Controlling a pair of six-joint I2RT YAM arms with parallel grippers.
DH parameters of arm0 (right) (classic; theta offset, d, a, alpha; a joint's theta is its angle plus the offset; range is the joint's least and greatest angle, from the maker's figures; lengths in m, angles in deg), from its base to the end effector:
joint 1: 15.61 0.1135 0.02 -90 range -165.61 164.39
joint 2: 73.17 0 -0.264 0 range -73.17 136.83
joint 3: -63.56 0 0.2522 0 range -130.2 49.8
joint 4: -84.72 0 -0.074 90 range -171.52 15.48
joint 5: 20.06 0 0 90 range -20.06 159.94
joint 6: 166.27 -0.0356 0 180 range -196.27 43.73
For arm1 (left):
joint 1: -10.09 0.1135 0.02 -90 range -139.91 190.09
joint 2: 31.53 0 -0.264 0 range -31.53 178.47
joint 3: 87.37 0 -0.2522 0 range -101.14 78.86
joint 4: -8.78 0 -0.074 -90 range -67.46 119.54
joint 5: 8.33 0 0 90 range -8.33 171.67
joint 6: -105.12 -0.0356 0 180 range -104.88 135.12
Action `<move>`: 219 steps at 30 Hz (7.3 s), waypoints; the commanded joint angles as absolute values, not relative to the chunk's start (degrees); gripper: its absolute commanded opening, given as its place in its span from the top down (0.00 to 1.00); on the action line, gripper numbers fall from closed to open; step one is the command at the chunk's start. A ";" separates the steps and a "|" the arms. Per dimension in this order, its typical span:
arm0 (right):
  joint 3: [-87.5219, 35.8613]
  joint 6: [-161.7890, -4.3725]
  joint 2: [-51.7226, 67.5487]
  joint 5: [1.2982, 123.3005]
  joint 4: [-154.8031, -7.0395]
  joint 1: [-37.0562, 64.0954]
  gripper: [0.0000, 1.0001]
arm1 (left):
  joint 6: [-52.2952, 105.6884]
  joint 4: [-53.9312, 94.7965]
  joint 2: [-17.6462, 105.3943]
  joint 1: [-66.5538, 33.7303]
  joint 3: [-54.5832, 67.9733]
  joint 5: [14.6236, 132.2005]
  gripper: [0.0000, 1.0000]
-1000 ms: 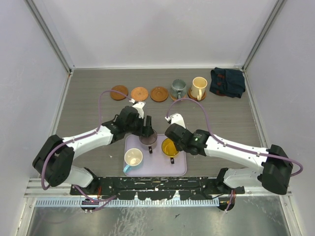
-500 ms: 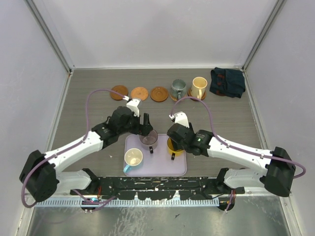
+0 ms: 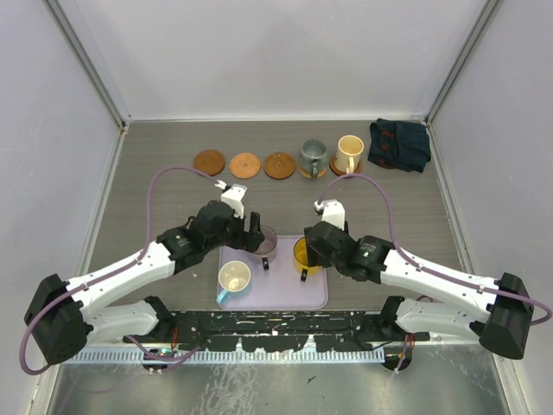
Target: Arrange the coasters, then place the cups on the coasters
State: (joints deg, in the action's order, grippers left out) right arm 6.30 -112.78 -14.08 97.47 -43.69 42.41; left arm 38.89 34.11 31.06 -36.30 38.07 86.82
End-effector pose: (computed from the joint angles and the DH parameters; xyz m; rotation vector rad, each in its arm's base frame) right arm 0.1195 0.1604 0.2472 -0.2530 2.3571 0.1808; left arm 0.1676 -0.1713 0.2524 0.3816 2.1814 -0.6042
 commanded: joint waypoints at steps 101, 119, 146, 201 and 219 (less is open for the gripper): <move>3.71 -132.47 2.08 113.80 -39.70 56.69 0.99 | 42.00 34.93 28.17 -41.40 41.78 96.87 0.20; -4.22 -116.34 1.61 122.73 -47.78 52.80 0.99 | 40.21 33.19 28.37 -41.13 40.95 100.99 0.19; -31.63 -86.64 28.73 89.93 -76.67 21.24 0.99 | 36.81 24.03 37.56 -13.03 35.86 88.05 0.19; -52.77 -86.67 49.60 91.85 -68.07 19.41 0.99 | 37.62 22.98 42.99 -11.71 36.77 85.00 0.19; -52.02 -90.68 50.11 91.88 -67.99 19.45 0.99 | 37.53 22.93 43.27 -11.71 36.79 84.96 0.19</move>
State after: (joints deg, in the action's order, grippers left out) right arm -50.05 -88.89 51.49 89.91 -62.60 19.27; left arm 38.17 25.74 43.34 -12.02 37.63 85.29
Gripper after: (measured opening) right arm 0.249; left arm 0.807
